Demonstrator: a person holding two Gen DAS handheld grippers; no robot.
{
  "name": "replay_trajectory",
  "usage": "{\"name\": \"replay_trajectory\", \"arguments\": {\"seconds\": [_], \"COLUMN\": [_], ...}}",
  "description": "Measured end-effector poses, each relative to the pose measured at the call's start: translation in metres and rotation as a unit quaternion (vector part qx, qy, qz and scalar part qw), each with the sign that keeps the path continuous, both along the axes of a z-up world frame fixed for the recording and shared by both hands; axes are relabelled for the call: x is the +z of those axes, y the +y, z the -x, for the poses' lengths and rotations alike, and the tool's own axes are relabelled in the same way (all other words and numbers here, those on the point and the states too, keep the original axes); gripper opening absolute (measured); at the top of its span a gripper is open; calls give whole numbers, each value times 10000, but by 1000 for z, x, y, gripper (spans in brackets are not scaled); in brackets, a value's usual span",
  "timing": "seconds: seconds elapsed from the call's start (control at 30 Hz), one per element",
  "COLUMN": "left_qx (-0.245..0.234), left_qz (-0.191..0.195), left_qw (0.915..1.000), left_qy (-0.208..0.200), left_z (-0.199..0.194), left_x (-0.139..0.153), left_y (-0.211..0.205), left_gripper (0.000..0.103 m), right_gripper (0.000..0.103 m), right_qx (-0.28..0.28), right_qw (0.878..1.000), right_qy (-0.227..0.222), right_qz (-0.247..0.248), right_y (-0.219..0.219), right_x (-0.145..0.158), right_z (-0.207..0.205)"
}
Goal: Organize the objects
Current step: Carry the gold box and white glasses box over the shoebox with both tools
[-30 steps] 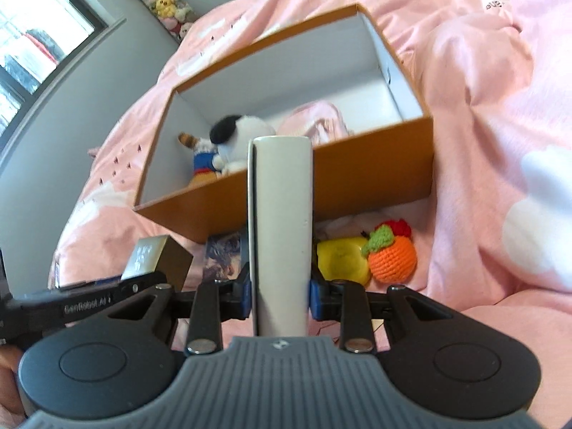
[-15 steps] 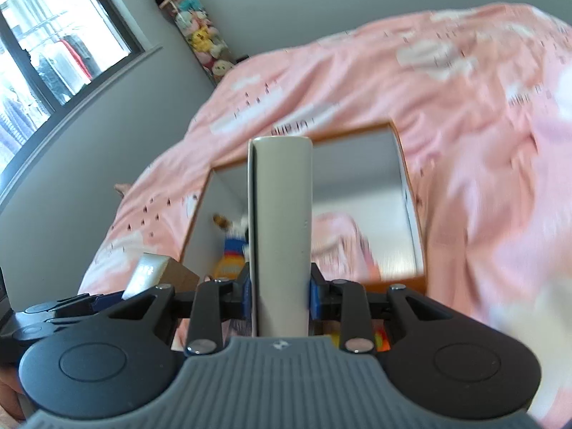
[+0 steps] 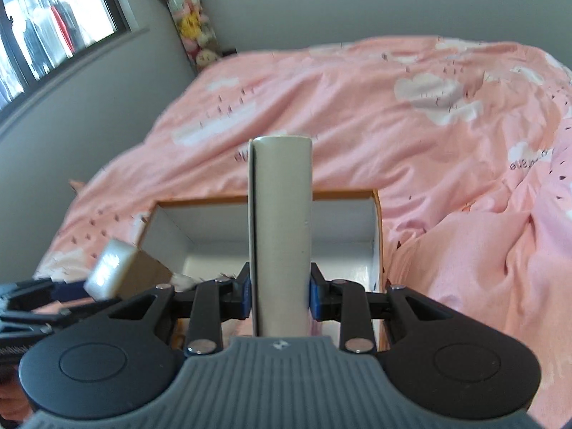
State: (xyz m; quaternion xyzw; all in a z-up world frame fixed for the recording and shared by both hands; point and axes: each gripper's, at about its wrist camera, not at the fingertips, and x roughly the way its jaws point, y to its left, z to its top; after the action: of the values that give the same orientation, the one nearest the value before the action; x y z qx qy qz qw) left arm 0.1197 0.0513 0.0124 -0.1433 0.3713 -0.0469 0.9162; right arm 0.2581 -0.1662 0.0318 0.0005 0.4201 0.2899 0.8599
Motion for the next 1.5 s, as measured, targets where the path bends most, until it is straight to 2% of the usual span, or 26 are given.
{"name": "replay_trajectory", "arguments": {"seconds": [0.1,0.27,0.43,0.57,0.7,0.83,1.1,1.2,1.27,1.33,1.37,1.5], "left_qx": [-61,-160,-241,-289,-324,-358,-376,-394,-404,-410,-409,-387], "left_qz": [129,287,362,416,451,485,495,495,472,463,467,438], "left_qw": [9998,9992,9986,9981,9977,9974,9972,9970,9971,9971,9971,9973], "left_qy": [105,232,298,340,381,401,425,435,442,439,441,437], "left_z": [-10,-21,-28,-31,-35,-36,-37,-38,-38,-39,-40,-41], "left_x": [-9,-23,-30,-34,-37,-39,-40,-40,-40,-40,-40,-39], "left_y": [-1,-3,-3,-1,-1,-3,-3,-5,-7,-9,-9,-9], "left_gripper": [70,70,70,70,70,70,70,70,70,70,70,70], "right_gripper": [31,31,31,31,31,31,33,49,47,34,31,28], "right_qx": [27,179,369,409,328,316,597,718,820,946,1052,1492], "right_qw": [9991,9933,9858,9822,9802,9754,9696,9660,9620,9607,9611,9612], "right_qy": [251,301,548,792,1222,1403,1207,842,538,441,417,340], "right_qz": [327,1102,1542,1652,1520,1668,2042,2338,2549,2573,2521,2295], "right_y": [10,25,38,43,42,46,54,54,53,50,49,51], "right_x": [-21,-44,-68,-81,-89,-93,-90,-83,-77,-73,-71,-67], "right_z": [-11,-22,-29,-33,-47,-54,-47,-40,-35,-34,-33,-27]}}
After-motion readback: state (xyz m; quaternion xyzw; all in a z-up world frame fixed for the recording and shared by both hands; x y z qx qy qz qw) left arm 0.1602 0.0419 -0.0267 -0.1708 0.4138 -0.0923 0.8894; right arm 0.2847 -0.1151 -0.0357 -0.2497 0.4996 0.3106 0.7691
